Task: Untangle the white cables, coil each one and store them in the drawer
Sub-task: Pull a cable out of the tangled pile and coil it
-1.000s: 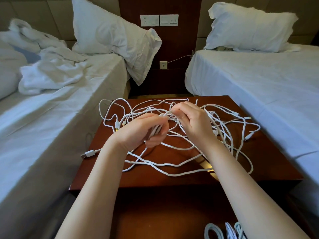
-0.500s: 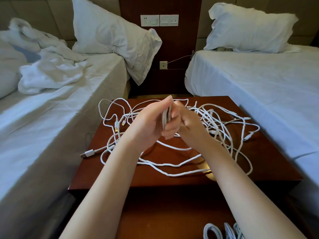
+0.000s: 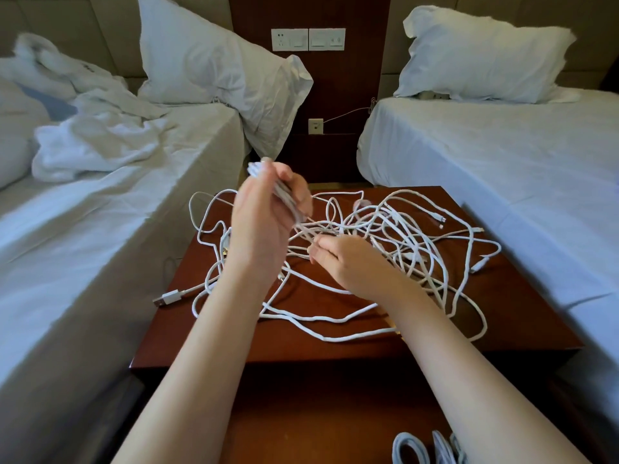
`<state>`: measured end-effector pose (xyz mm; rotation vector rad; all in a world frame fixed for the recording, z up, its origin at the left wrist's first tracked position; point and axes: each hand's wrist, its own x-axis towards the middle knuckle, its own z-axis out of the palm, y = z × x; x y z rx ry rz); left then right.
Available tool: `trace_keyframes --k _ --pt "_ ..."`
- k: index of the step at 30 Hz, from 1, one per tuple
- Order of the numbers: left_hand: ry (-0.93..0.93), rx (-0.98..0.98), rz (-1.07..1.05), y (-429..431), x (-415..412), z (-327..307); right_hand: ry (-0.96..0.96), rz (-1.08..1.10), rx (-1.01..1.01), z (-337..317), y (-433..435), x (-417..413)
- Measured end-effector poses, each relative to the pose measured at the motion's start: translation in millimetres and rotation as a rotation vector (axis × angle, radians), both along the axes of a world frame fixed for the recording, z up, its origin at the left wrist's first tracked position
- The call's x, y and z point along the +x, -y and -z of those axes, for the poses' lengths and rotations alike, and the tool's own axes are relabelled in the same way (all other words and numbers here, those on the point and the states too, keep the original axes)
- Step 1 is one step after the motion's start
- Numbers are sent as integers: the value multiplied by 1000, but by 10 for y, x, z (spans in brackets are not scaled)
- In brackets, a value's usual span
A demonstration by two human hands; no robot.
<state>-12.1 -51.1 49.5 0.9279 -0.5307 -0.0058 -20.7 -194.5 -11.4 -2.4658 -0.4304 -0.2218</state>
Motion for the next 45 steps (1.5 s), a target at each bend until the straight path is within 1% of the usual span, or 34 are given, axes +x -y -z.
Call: trace_keyframes --k 2,4,6,8,11,15,17,20,23,26,29,32,34,36,40,42,45 --pt "-18 -3 -148 -82 64 9 -25 -9 -16 12 -25 1" --pt "-35 36 -275 -108 90 27 1 -37 -51 1 -56 9" --pt "-2 150 -431 -77 104 73 -3 -56 -70 -16 -71 22" --pt "86 311 -619 -59 105 120 -17 -40 -63 -51 -60 17" --pt "183 476 -842 -98 120 163 54 -3 -44 -98 -5 10" --pt "200 721 -942 -197 231 214 171 -11 -28 -91 30 24" --pt "236 862 -970 -217 273 255 285 -13 -5 -77 -1 25" --pt "230 1044 -934 -207 251 252 484 12 41 -112 -27 20" --pt "254 1161 -911 -210 247 256 535 6 88 -190 -20 -13" --pt "257 1246 -837 -184 215 232 539 -18 123 -206 -34 -34" --pt "222 1284 -667 -156 165 214 600 -43 147 -205 -35 -23" --pt "92 1162 -406 -173 159 196 639 -8 184 -204 41 -15" --pt "69 1117 -241 -188 133 168 642 33 202 -210 92 -19" --pt "72 1115 -66 -194 107 152 656 59 185 -206 114 -17" --pt "-56 961 326 -222 87 121 705 74 118 -185 108 29" --pt "-63 887 442 -253 79 96 677 46 142 -172 102 48" --pt "-23 824 509 -302 66 63 564 8 220 -151 78 44"
